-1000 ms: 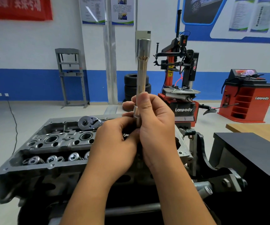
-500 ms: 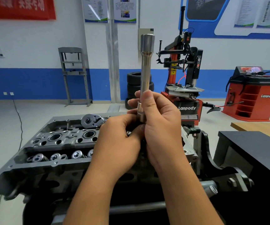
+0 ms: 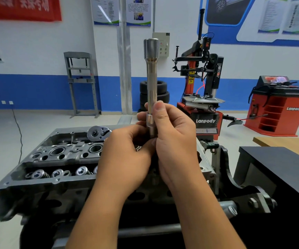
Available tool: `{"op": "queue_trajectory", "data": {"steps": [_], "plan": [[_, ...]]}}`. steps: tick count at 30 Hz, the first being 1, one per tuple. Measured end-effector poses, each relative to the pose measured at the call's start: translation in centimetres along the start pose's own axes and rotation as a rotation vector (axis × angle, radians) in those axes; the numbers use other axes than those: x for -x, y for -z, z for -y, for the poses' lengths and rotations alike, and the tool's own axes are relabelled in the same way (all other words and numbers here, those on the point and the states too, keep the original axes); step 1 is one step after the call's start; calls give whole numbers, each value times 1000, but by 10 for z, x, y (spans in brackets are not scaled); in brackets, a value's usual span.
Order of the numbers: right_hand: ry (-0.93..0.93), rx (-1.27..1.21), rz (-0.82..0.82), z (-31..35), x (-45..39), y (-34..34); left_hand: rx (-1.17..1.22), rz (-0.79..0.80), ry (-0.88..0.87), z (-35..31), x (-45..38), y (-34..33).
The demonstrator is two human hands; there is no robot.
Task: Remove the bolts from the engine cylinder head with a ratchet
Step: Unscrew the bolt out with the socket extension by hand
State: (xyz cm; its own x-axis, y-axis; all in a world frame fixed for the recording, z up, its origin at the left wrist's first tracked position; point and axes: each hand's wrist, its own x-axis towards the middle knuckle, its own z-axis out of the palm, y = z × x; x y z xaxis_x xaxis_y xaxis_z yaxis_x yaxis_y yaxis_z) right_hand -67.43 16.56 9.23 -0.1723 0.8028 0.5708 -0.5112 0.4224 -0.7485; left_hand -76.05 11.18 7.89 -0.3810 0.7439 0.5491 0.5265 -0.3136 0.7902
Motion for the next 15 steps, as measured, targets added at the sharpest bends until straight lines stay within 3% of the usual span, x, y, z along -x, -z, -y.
{"op": "queue_trajectory", "data": {"steps": [4, 9, 15], "plan": [[-23, -60, -14, 1, 0, 0, -36, -74, -18, 4, 1, -1], [-29, -33, -6, -2, -3, -3, 13, 127, -9, -2, 1, 2], [-81, -93, -2, 2, -3, -2, -86, -13, 0, -4, 3, 0]]}}
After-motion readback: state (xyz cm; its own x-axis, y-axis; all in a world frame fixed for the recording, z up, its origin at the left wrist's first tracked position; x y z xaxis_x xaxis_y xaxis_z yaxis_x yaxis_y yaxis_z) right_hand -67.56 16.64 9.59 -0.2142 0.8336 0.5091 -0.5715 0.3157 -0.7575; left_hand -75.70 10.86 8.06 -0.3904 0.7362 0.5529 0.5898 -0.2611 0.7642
